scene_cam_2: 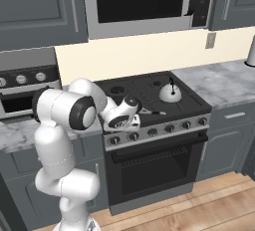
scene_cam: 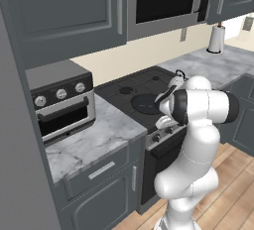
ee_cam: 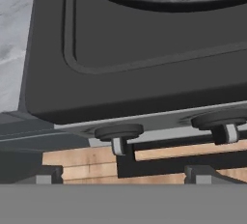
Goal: Pick the pan from the cabinet and place it on the stove. Then turn on the stove burner for the pan.
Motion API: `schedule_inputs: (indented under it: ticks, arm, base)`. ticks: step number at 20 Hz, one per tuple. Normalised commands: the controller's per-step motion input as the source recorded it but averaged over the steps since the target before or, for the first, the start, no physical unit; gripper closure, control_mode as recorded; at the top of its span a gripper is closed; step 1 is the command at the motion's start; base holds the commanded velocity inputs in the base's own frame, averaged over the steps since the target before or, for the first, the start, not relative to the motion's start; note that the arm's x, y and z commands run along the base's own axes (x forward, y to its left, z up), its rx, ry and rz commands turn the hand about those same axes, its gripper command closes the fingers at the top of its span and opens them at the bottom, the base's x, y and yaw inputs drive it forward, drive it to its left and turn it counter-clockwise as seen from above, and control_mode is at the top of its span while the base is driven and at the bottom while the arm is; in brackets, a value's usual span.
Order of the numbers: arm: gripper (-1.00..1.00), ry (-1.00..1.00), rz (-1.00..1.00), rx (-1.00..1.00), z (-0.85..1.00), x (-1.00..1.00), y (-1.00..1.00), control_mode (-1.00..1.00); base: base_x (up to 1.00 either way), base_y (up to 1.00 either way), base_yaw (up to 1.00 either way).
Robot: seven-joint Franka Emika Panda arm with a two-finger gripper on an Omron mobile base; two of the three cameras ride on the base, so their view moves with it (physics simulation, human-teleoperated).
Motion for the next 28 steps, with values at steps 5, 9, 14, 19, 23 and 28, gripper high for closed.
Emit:
schedule_inputs:
  ticks: [5, 9, 14, 19, 23, 28]
  arm:
    - [-1.00, 0.00, 0.00, 0.00, -0.03, 0.00, 0.00, -1.00]
    - [-1.00, 0.00, 0.00, 0.00, -0.16, 0.00, 0.00, -1.00]
    - [-1.00, 0.00, 0.00, 0.00, -0.05, 0.00, 0.00, -1.00]
    - [-1.00, 0.00, 0.00, 0.00, 0.00, 0.00, 0.07, -1.00]
    - [-1.00, 0.00, 0.00, 0.00, -0.01, 0.03, 0.11, -1.00]
    - [-1.00, 0.00, 0.00, 0.00, -0.11, 0.07, 0.07, -1.00]
  base:
    - [0.00, 0.00, 0.00]
    - [0.00, 0.00, 0.00]
    - [0.00, 0.00, 0.00]
    - [0.00, 0.00, 0.00]
    - [0.00, 0.00, 0.00]
    - [0.00, 0.00, 0.00]
